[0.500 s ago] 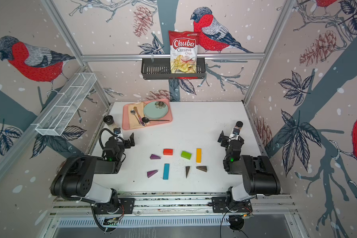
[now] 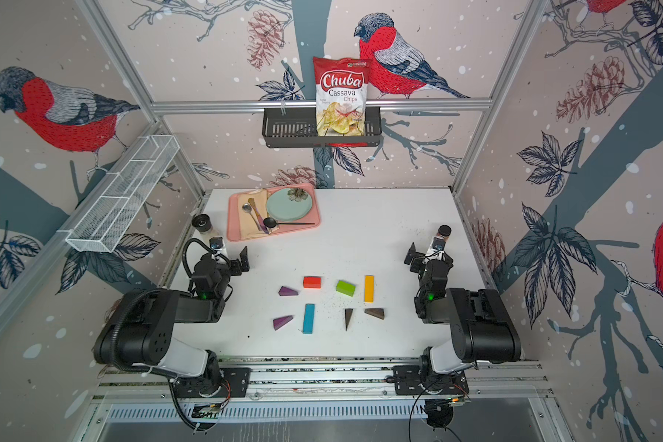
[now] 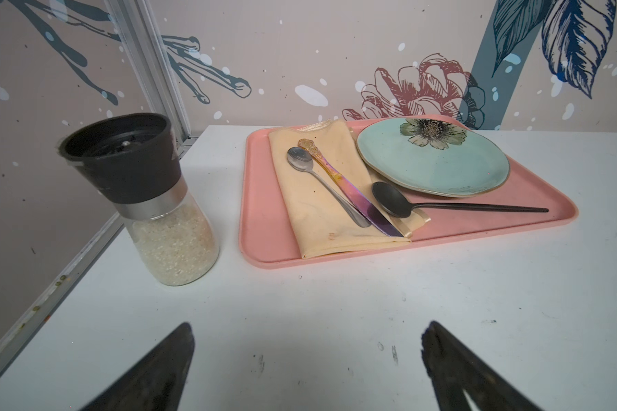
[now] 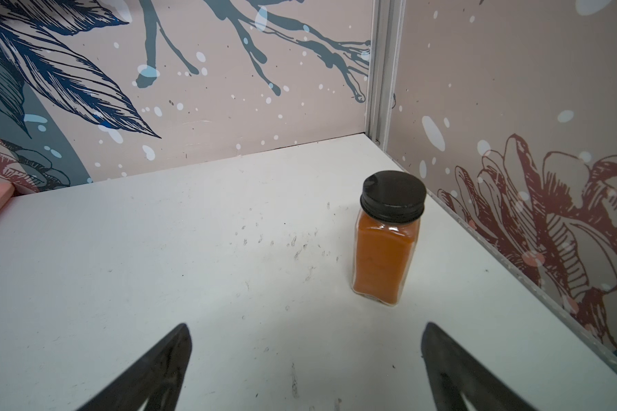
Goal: Assemble a small pinwheel with building blocks
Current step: Pick up the building block from the center of the board.
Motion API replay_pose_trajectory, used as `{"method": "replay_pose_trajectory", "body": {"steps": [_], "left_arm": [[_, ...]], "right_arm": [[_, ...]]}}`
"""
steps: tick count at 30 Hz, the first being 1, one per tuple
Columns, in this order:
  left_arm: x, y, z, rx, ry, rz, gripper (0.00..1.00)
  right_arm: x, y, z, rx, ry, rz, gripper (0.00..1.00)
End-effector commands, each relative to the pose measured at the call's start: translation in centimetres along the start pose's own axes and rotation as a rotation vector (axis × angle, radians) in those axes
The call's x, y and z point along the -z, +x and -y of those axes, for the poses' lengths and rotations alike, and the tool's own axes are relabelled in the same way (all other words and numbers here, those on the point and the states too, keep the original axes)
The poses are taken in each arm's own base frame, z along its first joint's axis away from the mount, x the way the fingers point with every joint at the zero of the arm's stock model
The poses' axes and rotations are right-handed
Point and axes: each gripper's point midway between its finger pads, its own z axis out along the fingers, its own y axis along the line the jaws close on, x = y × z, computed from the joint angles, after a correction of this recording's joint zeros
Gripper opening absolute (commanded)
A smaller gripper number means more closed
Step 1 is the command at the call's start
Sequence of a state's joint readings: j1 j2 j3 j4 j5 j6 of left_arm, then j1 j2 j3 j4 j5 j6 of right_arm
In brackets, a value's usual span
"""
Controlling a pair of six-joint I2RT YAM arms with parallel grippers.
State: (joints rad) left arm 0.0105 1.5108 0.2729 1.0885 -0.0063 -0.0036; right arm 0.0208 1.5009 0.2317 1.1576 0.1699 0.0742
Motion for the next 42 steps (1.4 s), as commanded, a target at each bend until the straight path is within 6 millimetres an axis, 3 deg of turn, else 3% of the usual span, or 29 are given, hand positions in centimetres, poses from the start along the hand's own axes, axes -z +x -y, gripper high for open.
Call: {"method": "replay_pose_trajectory", "body": {"steps": [1,8,11,14,16,21,25,28,31,34,37,40,42], "left_arm": [[0.0,-1.5,0.0,0.008,0.005,0.058,0.99],[0.1,-1.5,0.0,0.009,0.007,0.060,0.98],[-0.1,-2.9,0.1,-0.007,0.015,0.069,0.94],[-0.4,-4.3,-0.8,-0.009,-0.099,0.010,0.93],[-0.4,-6.9,0.7,-0.014,-0.098,0.031,0.94],[0.7,-11.9,7.1,-0.118,0.073,-0.013,0.96],[4.0,-14.1,11.1,-0.192,0.276,-0.061,0.97],[7.2,-14.4,12.0,-0.217,0.379,-0.089,0.97],[10.6,-14.4,12.9,-0.215,0.488,-0.085,0.97],[13.6,-14.9,14.0,-0.181,0.596,-0.064,0.97],[15.5,-15.7,14.7,-0.169,0.671,-0.028,0.97],[15.6,-14.8,14.9,-0.261,0.689,-0.003,0.91],[15.2,-13.7,15.5,-0.363,0.712,0.000,0.86]], "right_arm": [[-0.1,-1.2,-0.3,-0.007,-0.014,0.044,1.00],[0.1,-1.3,-0.3,-0.007,-0.014,0.052,0.99],[0.5,-2.2,-0.4,-0.001,-0.015,0.059,0.99],[-0.1,-3.2,-0.6,0.007,0.007,-0.006,0.99],[-0.6,-4.4,-1.6,0.018,-0.003,-0.042,1.00],[-1.5,-6.9,-6.6,0.101,-0.101,-0.120,0.99],[-1.1,-7.1,-13.8,0.256,-0.271,-0.202,1.00],[0.3,-6.0,-19.0,0.384,-0.397,-0.231,0.99],[1.9,-4.5,-22.7,0.444,-0.525,-0.260,0.94],[5.3,-3.2,-27.0,0.500,-0.770,-0.265,0.88],[7.1,-2.7,-28.6,0.510,-0.867,-0.257,0.88],[7.2,-2.6,-28.0,0.465,-0.847,-0.282,0.88],[8.4,-1.7,-27.6,0.474,-0.882,-0.317,0.87]]}}
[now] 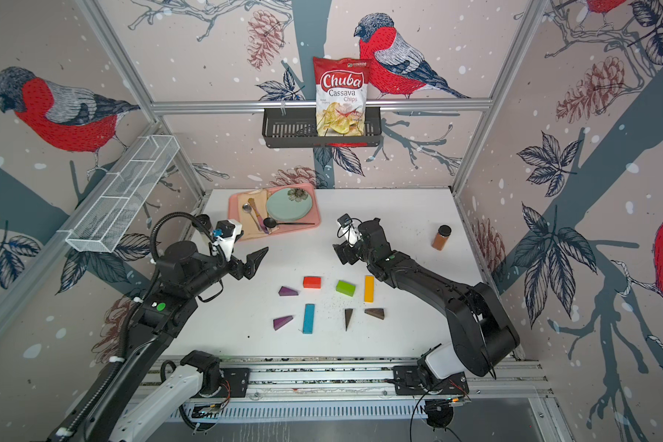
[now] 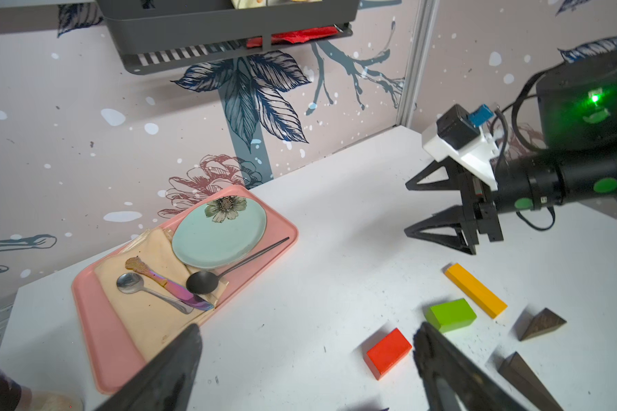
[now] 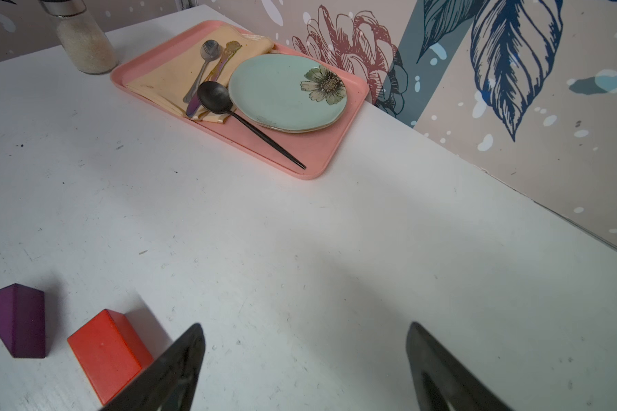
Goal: Assemble a small pinwheel with building blocks
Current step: Pick up the building block from the center of the board.
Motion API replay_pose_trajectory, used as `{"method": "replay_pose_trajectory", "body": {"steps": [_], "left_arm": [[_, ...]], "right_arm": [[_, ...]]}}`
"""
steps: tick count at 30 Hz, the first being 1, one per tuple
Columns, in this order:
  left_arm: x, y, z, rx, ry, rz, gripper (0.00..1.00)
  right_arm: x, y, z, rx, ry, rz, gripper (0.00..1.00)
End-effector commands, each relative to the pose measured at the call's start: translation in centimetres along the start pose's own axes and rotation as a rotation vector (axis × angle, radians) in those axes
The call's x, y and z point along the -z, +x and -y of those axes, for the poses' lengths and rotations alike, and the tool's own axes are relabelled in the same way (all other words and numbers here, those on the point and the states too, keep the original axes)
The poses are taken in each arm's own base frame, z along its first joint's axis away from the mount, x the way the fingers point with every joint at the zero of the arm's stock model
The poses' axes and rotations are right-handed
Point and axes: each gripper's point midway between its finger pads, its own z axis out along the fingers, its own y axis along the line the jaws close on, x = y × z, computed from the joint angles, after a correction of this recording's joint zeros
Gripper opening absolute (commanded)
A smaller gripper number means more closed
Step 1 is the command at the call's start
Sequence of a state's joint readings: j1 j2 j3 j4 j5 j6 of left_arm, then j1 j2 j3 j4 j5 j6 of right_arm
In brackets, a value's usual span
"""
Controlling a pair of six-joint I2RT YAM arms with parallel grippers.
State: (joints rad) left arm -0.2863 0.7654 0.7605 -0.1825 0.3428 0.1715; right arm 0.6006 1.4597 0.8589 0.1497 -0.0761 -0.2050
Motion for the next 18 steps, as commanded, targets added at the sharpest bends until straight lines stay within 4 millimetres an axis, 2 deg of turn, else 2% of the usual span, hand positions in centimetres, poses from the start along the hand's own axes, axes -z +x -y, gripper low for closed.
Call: {"method": "replay_pose_trajectory", "body": {"steps": [1,4,8,11,14,15,18], "left_arm": [[-0.9,1.7,1.4,-0.162,0.079,-0.045,0.84],[-2.4,3.4,1.6,-0.276,0.112,-0.078,0.82],[-4.8,6.5,4.2,-0.501,0.252,-0.092,0.80],[-7.6,9.0,5.1,-0.606,0.337,-0.166,0.70],[-10.2,11.5,5.5,-0.655,0.424,-0.265,0.65],[-10.9,12.3,5.7,-0.683,0.442,-0.304,0.64],[-12.5,13.7,6.5,-0.699,0.505,-0.362,0.61]], "right_arm": [[1.2,1.3,-2.1,-0.004,-0.092,-0.034,0.87],[2.8,2.6,-2.2,-0.025,-0.071,-0.070,0.87],[5.5,1.8,-0.7,-0.144,0.005,0.003,0.91],[7.0,2.1,0.7,-0.225,0.076,0.002,0.93],[8.5,1.7,-0.5,-0.245,0.026,0.005,0.96],[9.1,1.4,-1.0,-0.256,0.011,0.020,1.00],[10.3,1.0,-1.5,-0.287,0.021,0.068,1.00]]}}
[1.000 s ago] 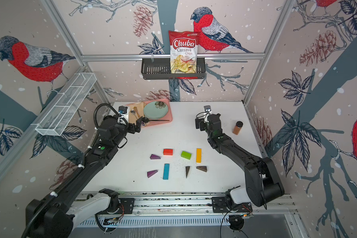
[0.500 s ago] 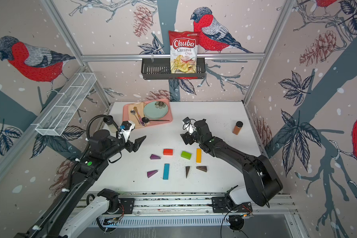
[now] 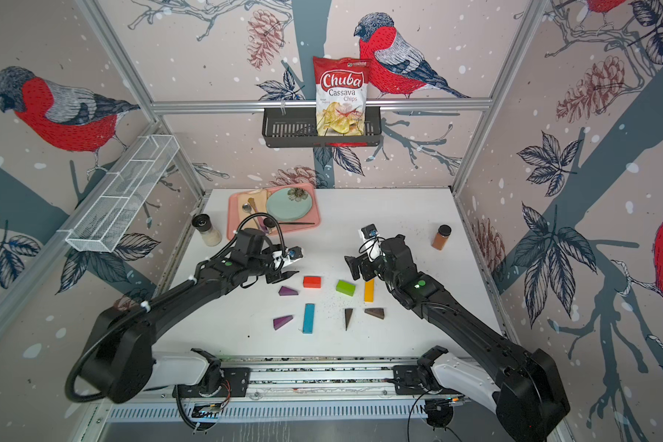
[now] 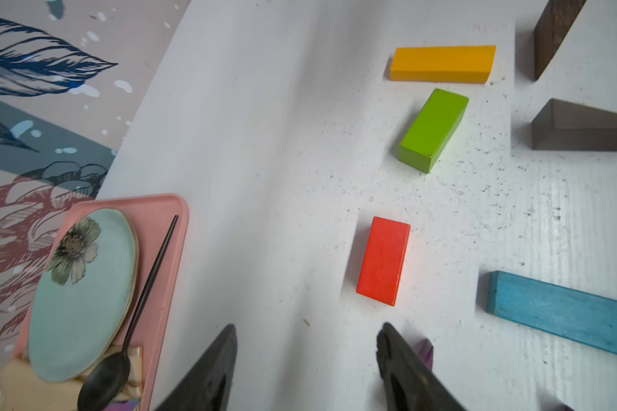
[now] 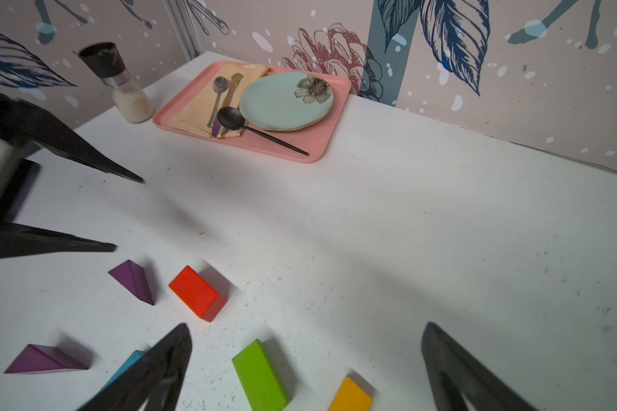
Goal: Assemble a small pinwheel with building blocks
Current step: Pick up the building block from the center of the board.
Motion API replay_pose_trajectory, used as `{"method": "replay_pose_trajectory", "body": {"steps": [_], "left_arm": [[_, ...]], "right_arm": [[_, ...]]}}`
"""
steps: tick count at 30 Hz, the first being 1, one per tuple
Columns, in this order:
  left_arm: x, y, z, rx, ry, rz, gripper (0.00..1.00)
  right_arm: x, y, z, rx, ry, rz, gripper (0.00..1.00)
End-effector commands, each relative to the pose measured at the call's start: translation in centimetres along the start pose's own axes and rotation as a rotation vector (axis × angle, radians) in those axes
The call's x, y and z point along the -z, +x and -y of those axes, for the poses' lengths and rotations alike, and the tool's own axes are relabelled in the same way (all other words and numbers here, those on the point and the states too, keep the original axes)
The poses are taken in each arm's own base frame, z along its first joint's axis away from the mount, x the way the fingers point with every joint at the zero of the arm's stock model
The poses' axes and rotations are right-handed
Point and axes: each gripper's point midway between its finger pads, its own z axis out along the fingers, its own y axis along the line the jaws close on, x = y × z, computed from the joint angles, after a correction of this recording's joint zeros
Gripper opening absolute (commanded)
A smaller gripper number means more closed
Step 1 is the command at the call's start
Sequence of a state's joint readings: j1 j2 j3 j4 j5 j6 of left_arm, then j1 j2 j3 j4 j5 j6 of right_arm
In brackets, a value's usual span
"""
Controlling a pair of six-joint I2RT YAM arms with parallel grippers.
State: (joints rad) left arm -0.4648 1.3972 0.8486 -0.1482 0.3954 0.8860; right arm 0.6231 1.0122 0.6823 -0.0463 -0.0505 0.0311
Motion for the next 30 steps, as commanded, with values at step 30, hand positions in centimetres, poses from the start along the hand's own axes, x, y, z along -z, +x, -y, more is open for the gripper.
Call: {"method": "replay_pose_trajectory", "body": {"steps": [30], "left_arm": [[-7.4,1.9,5.6,-0.113,0.318,-0.197,0.52]], "right_arm": [[3.3,5.6,-7.9,-0.042,-0.093,0.050,0.99]]}}
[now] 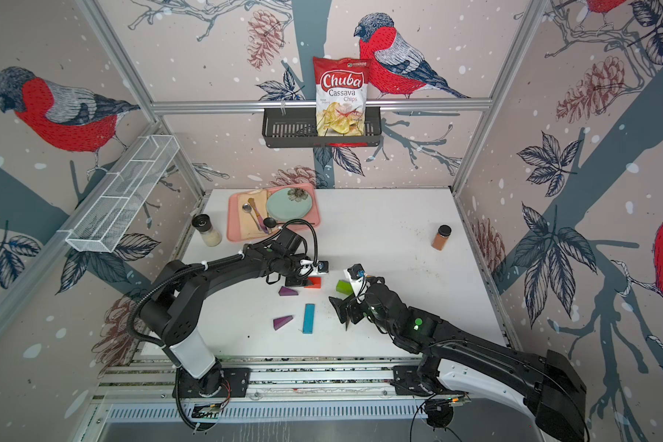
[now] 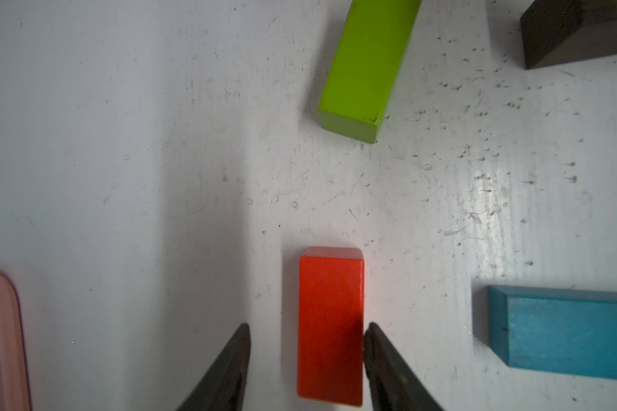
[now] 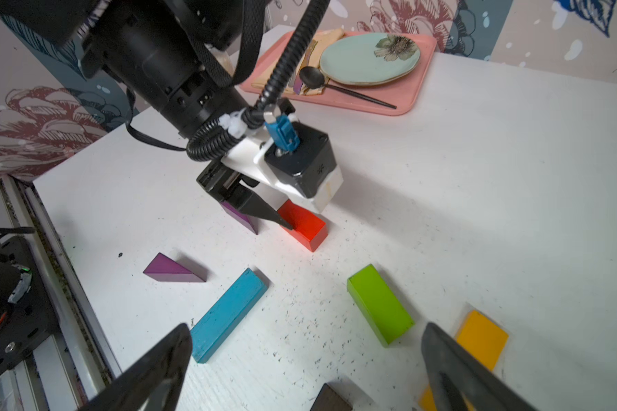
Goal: Assemble a small pinwheel with building blocks
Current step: Pick up the building block from the center of the board, then place the building block at the center of the board.
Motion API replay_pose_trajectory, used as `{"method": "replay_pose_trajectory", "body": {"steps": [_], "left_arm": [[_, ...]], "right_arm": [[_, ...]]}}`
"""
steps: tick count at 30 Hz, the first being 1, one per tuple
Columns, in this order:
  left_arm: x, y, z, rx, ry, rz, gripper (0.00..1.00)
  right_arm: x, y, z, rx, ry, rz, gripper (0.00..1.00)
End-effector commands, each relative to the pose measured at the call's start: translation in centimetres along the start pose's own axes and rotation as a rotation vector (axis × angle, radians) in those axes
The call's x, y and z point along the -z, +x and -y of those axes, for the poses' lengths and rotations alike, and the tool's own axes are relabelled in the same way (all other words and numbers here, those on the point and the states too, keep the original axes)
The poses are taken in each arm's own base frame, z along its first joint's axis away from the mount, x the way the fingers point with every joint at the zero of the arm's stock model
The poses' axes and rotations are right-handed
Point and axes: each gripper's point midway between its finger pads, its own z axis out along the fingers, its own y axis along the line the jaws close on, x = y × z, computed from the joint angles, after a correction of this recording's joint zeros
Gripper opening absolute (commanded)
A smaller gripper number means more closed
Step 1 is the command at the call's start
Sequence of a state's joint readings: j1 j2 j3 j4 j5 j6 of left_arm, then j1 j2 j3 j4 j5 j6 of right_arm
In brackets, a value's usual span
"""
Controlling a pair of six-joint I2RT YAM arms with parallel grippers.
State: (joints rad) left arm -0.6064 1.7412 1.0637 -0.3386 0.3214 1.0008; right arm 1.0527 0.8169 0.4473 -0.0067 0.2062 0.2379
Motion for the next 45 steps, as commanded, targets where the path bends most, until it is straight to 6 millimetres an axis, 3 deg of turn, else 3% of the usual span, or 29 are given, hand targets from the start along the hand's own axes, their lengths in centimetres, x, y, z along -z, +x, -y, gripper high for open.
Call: {"method": "replay_pose_trajectory", "body": {"steps": [1,16,21,28,37,45], "left_arm": [[-0.4,0.1,0.8,-0.004,0.044,-0.011,0.52],[-1.8,0.5,1.4,0.024,0.103,-0.044,0.48],[-2.1,0.8,1.3,0.049,0.121,-0.068,0.42],[-3.4,0.2,0.7,0.107,0.185,-0.070,0.27],[-3.4,-0.8,-5.0,0.304,0.094,-0.029,0.26],[-4.2,0.4,-4.9,0.418,0.147,-0.046,0.26]], "right_arm": [[0.5,-1.0,0.7,-0.019,0.034,0.064,1.00],[1.0,-1.0,1.3,-0.001,0.059,0.072,1.00],[1.0,-1.0,1.5,0.002,0.066,0.071,1.00],[1.0,-1.0,1.9,0.007,0.075,0.077,0.99],[1.0,-1.3,2.5,-0.007,0.071,0.091,1.00],[0.9,-1.3,2.7,-0.010,0.066,0.091,0.99]]}}
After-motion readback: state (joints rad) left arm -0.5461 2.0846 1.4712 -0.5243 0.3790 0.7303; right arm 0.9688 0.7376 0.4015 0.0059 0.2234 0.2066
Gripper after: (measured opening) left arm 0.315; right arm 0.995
